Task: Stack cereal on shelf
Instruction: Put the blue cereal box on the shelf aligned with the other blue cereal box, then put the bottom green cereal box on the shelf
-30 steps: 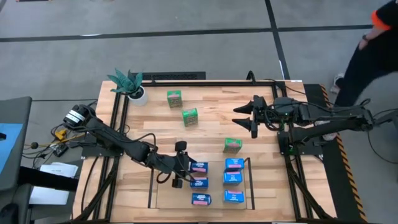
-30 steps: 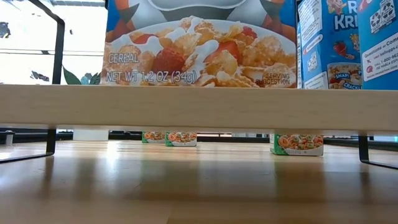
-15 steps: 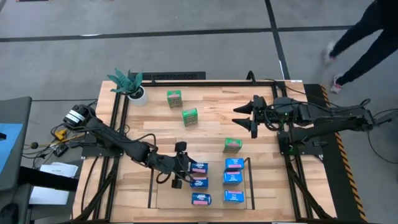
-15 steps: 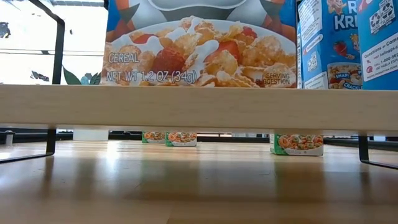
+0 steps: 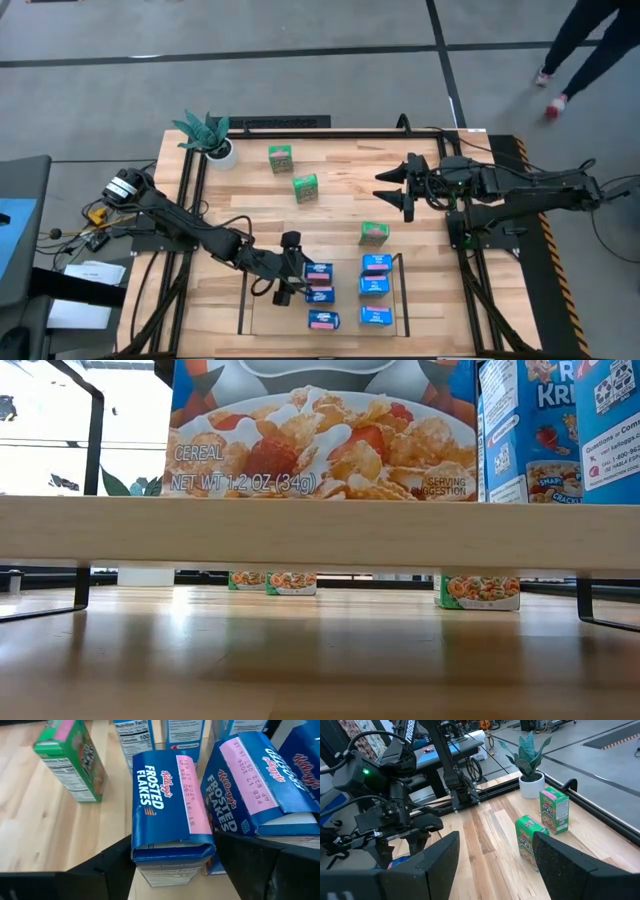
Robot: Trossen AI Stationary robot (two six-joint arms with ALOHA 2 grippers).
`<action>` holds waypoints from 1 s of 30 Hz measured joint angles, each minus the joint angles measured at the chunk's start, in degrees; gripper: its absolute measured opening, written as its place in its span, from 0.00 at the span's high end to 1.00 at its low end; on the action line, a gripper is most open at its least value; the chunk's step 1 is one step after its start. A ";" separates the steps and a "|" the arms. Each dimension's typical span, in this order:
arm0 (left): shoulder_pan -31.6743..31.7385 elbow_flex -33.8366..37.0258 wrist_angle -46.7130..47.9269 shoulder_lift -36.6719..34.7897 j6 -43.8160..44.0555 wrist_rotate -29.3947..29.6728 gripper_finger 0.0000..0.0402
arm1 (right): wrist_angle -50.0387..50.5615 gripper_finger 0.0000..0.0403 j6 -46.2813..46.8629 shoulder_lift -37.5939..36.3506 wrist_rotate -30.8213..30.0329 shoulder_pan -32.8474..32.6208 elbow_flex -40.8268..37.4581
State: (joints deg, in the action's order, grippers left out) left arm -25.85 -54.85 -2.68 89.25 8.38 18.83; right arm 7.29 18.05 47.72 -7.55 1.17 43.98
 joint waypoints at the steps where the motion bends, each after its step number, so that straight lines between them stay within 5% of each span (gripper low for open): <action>1: 0.00 0.00 -0.02 0.00 0.47 -0.58 0.37 | 0.02 0.31 0.01 0.00 -0.02 0.00 0.01; 23: 0.00 0.00 17.82 -9.15 12.59 -1.43 0.40 | 0.30 0.31 0.33 1.26 -3.03 0.00 0.00; 30: 0.16 -0.04 26.95 -17.92 17.20 0.19 0.42 | 12.37 0.31 0.45 7.47 -4.52 2.05 4.60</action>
State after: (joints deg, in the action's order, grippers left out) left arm -25.69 -54.89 24.27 71.34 25.57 19.01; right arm 19.66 18.50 55.20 -12.08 3.22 48.58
